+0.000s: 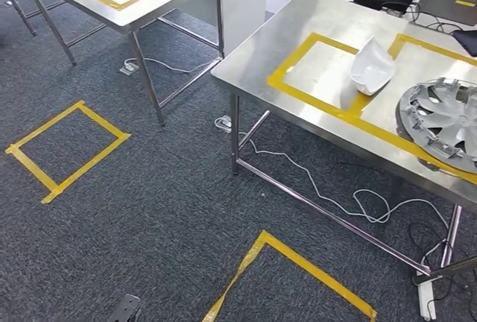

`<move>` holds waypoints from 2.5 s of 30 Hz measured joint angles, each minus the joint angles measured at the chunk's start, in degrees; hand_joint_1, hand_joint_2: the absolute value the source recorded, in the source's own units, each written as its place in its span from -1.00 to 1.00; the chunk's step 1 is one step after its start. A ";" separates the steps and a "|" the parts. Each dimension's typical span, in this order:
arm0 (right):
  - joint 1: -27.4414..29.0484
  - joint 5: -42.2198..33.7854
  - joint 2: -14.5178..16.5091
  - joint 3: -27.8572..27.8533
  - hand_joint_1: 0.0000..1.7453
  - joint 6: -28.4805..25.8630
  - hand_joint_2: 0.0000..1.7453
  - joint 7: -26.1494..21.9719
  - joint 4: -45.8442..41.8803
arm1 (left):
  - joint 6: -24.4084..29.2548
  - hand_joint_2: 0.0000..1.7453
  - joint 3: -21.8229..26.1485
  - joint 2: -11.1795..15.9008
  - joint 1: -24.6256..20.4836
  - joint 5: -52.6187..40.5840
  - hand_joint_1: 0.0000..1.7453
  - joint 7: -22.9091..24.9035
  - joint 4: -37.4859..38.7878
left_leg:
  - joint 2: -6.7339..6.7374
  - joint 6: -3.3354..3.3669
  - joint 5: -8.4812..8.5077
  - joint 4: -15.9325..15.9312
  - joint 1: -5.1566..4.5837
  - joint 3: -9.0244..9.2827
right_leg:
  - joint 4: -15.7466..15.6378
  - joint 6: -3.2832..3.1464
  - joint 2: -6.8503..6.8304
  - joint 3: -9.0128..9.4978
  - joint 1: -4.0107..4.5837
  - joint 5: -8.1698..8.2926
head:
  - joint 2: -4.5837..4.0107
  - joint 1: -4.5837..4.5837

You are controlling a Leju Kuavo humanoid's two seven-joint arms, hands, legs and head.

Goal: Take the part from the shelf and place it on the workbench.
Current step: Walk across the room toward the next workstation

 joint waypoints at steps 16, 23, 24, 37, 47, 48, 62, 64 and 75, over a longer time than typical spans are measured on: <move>3.10 -2.53 -1.86 6.51 -1.00 -0.68 -1.00 2.56 -3.65 | 0.76 -1.00 -1.10 -2.76 -1.85 1.77 -1.00 1.53 0.00 | -5.02 -1.28 -0.22 3.89 -0.40 -4.64 | -2.67 -3.01 5.67 2.30 0.37 0.96 | 0.00 0.12; 3.72 -3.80 -3.08 9.33 -1.00 -1.59 -1.00 3.06 -3.63 | 1.36 -1.00 -0.93 -3.94 -3.29 3.16 -1.00 4.71 -0.05 | 0.19 -2.81 -1.92 8.87 0.24 -5.03 | -2.44 -2.64 -0.44 1.86 0.29 1.09 | 0.00 -0.36; 3.49 -3.97 -3.70 10.56 -1.00 -2.18 -1.00 3.02 -3.34 | 0.65 -1.00 -0.62 -3.81 -5.10 4.43 -1.00 7.15 -0.13 | 1.35 -2.80 -0.48 5.02 0.22 -3.00 | -2.05 -2.24 -1.26 1.56 0.42 0.89 | 0.00 -0.65; -6.66 -38.16 -20.06 47.26 -1.00 -17.81 -1.00 2.61 10.63 | -4.49 -1.00 -1.61 3.43 -25.49 19.38 -1.00 22.53 -4.77 | -4.96 0.99 2.34 0.75 -0.41 -3.20 | 12.27 -0.61 4.84 -5.68 0.19 -4.46 | 0.00 1.12; -8.28 -42.68 -25.00 59.26 -1.00 -20.00 -1.00 2.88 10.94 | -3.78 -1.00 -3.68 4.65 -25.50 21.41 -1.00 22.21 -5.69 | -4.05 -1.65 -0.32 6.66 -0.24 -7.51 | -1.63 -2.74 5.51 0.56 0.20 1.59 | 0.00 0.73; -8.39 -43.74 -25.39 60.29 -1.00 -20.49 -1.00 2.94 10.94 | -3.50 -1.00 -4.03 4.63 -25.52 21.87 -1.00 22.12 -5.76 | -2.74 -1.80 -2.20 10.51 -0.27 -9.31 | -1.69 -2.90 4.64 0.54 0.31 1.60 | 0.00 0.63; -9.63 -67.44 -31.92 76.28 -1.00 -35.85 -1.00 0.83 4.66 | 14.30 -1.00 -10.59 2.93 -19.37 37.83 -1.00 12.47 -16.46 | -0.73 0.62 2.17 1.51 -0.45 -4.09 | 5.31 -0.41 2.61 -1.56 0.59 -4.62 | 0.00 1.02; -9.93 -69.40 -32.52 77.83 -1.00 -37.38 -1.00 -0.26 3.50 | 16.42 -1.00 -11.36 2.23 -18.75 40.61 -1.00 10.54 -17.86 | -2.30 1.06 2.33 1.51 -0.63 -4.23 | 13.14 -0.69 4.13 -5.32 0.75 -7.86 | 0.00 1.11; -5.36 -73.77 -35.50 73.98 -1.00 -49.89 -1.00 -12.70 -13.57 | 17.79 -1.00 -9.93 -1.02 -0.55 54.63 -1.00 -15.16 -30.26 | -7.94 0.26 2.56 1.51 -0.97 -4.14 | -0.09 -2.60 8.82 0.24 1.06 0.74 | 0.00 1.03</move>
